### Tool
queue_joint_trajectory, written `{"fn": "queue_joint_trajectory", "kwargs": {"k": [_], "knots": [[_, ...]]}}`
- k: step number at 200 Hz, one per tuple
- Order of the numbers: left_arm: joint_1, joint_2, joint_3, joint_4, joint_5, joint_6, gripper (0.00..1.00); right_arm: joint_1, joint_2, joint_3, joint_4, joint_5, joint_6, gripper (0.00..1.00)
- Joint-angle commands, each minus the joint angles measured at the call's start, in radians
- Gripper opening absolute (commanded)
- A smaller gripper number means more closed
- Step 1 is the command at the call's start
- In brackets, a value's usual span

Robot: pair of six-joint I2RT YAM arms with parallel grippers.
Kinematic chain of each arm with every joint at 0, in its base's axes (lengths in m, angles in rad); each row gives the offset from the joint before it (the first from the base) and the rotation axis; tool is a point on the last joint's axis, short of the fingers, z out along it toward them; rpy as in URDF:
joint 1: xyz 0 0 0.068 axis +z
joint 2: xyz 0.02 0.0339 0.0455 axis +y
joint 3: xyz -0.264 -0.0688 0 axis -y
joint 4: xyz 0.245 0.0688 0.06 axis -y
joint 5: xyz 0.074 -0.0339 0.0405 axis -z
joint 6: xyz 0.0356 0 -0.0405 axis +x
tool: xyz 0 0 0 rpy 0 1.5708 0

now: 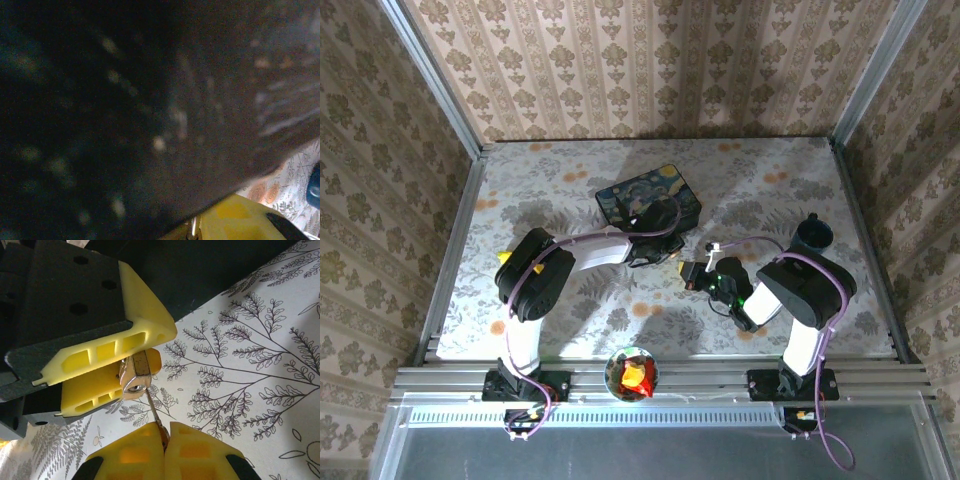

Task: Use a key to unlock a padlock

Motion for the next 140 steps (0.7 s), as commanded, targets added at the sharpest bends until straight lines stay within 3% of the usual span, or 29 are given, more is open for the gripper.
{"fn": "queue_joint_trajectory", "kwargs": {"k": [1,140], "knots": [[-0.002,-0.017,-0.018,0.054,0.085,-0.068,0.0,0.004,0.008,0.019,0.055,0.037,0.01,0.0],[0.003,-0.012,-0.026,0.069,0.089,-0.083,0.0,0.0,-0.047,-0.002,0.046,0.048,0.004,0.0]]}}
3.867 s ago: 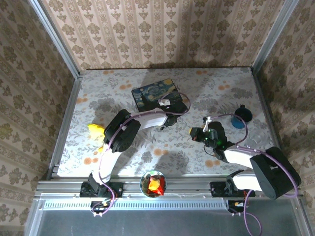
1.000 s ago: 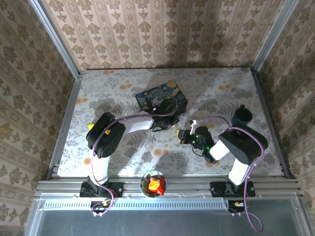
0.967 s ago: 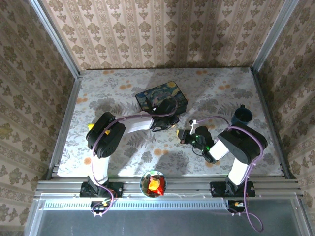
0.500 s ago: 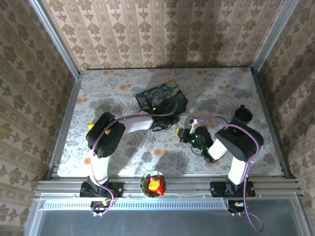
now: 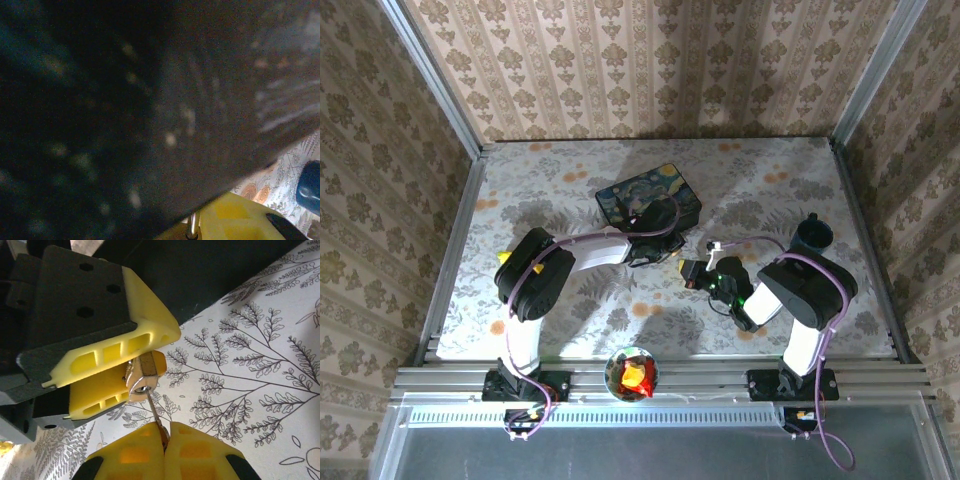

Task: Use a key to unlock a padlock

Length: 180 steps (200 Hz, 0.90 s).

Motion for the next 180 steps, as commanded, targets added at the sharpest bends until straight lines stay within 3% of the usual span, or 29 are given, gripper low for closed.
{"fn": "queue_joint_trajectory", "kwargs": {"k": [1,180], "knots": [[-0.002,-0.012,-0.014,0.032,0.081,-0.07,0.0,0.0,-0.033,-0.001,0.042,0.036,-0.003,0.0],[0.001,-0.018,-0.021,0.048,0.098,-0.074,0.0,-0.008,0.03,0.023,0.053,0.039,0.026,0.0]]}}
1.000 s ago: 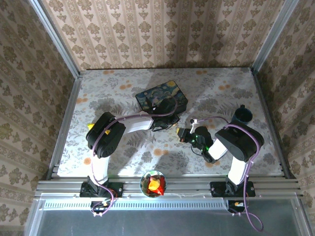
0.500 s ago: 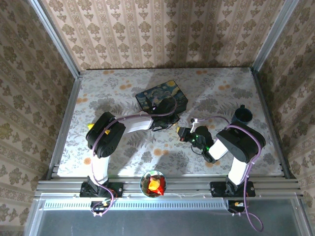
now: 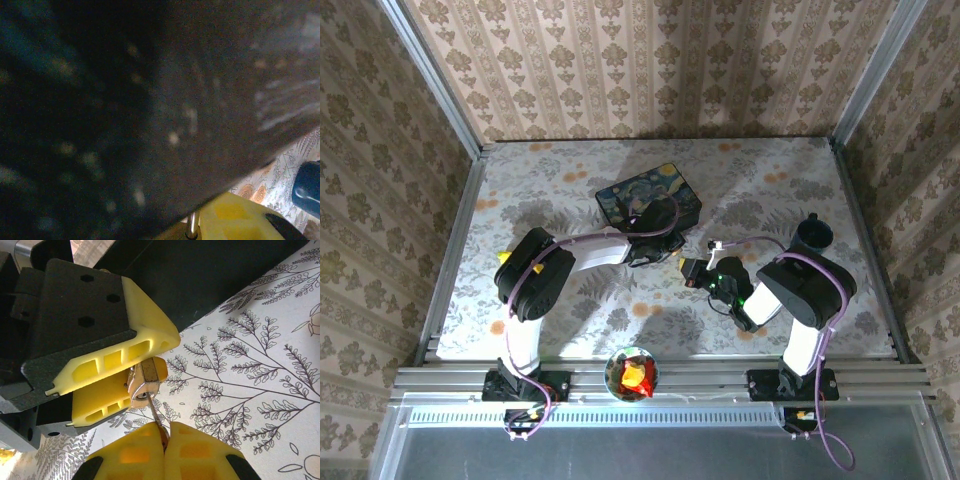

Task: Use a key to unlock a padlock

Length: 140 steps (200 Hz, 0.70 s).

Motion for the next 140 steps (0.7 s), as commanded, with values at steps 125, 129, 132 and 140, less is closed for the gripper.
{"fn": "queue_joint_trajectory", "kwargs": {"k": [125,129,132,140], "knots": [[-0.019,-0.014,-0.004,0.021,0.121,-0.045,0.0,-0.072,0.045,0.117,-0.004,-0.104,0.077,0.0],[-0.02,-0.013,-0.003,0.021,0.125,-0.046,0.0,-0.078,0.046,0.128,-0.012,-0.122,0.075,0.0],[-0.022,-0.012,-0.001,0.019,0.127,-0.044,0.0,-0.082,0.045,0.137,-0.017,-0.134,0.072,0.0],[-0.026,-0.009,0.003,0.018,0.132,-0.043,0.0,-0.09,0.046,0.159,-0.033,-0.169,0.064,0.0]]}}
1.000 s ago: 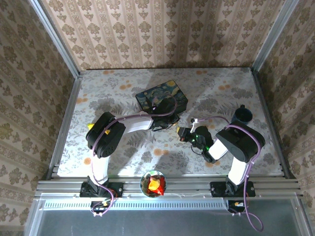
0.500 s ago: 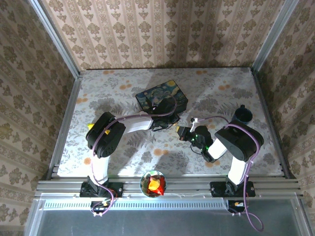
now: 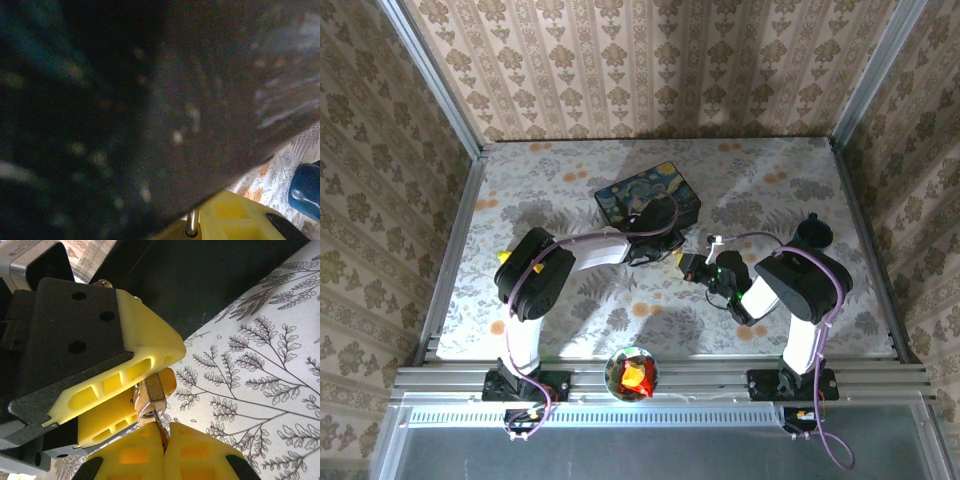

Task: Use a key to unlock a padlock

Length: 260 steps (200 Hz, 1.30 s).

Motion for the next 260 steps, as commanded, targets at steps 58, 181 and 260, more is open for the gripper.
{"fn": "queue_joint_trajectory", "kwargs": {"k": [58,181,260], "knots": [[-0.05,0.002,0.021,0.0,0.162,-0.033,0.0,-0.063,-0.041,0.185,-0.199,-0.135,-0.085,0.13],[0.027,-0.034,-0.027,0.01,0.126,-0.046,0.0,-0.074,-0.324,0.077,-0.567,-0.121,-0.16,0.36],[0.023,-0.029,-0.019,0.01,0.137,-0.041,0.0,-0.054,-0.192,0.115,-0.439,-0.167,-0.111,0.23]]}}
